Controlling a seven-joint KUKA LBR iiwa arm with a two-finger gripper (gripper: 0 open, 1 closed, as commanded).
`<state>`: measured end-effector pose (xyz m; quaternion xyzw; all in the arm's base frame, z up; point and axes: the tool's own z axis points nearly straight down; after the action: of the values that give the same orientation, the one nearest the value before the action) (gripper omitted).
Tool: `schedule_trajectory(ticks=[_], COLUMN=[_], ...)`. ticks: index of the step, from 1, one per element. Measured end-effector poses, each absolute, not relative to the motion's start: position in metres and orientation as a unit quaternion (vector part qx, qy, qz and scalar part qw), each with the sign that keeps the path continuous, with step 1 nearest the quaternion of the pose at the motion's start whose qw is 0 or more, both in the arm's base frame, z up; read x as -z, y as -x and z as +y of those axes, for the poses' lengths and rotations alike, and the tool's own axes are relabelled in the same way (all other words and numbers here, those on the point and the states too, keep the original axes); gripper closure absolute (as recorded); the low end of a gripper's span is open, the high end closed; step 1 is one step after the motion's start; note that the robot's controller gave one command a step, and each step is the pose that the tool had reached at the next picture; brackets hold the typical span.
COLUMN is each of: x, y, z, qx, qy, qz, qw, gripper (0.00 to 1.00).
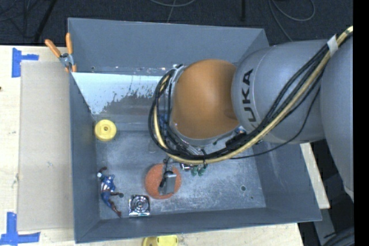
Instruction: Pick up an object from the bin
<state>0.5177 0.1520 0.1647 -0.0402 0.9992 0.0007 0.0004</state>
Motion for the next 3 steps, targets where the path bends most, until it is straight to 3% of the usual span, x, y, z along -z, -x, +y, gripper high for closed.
schedule_trajectory(ticks=[1, 2, 3], x=[-0.126, -0.074, -0.074], y=[-0.520, -0.519, -0.519], z=[0.139, 0.136, 0.136], qx=[0.001, -0.001, -0.001], qy=[0.099, -0.016, -0.018], qz=[0.995, 1.000, 1.000], qw=[0.000, -0.001, -0.001], gripper=[0.00, 1.00, 1.00])
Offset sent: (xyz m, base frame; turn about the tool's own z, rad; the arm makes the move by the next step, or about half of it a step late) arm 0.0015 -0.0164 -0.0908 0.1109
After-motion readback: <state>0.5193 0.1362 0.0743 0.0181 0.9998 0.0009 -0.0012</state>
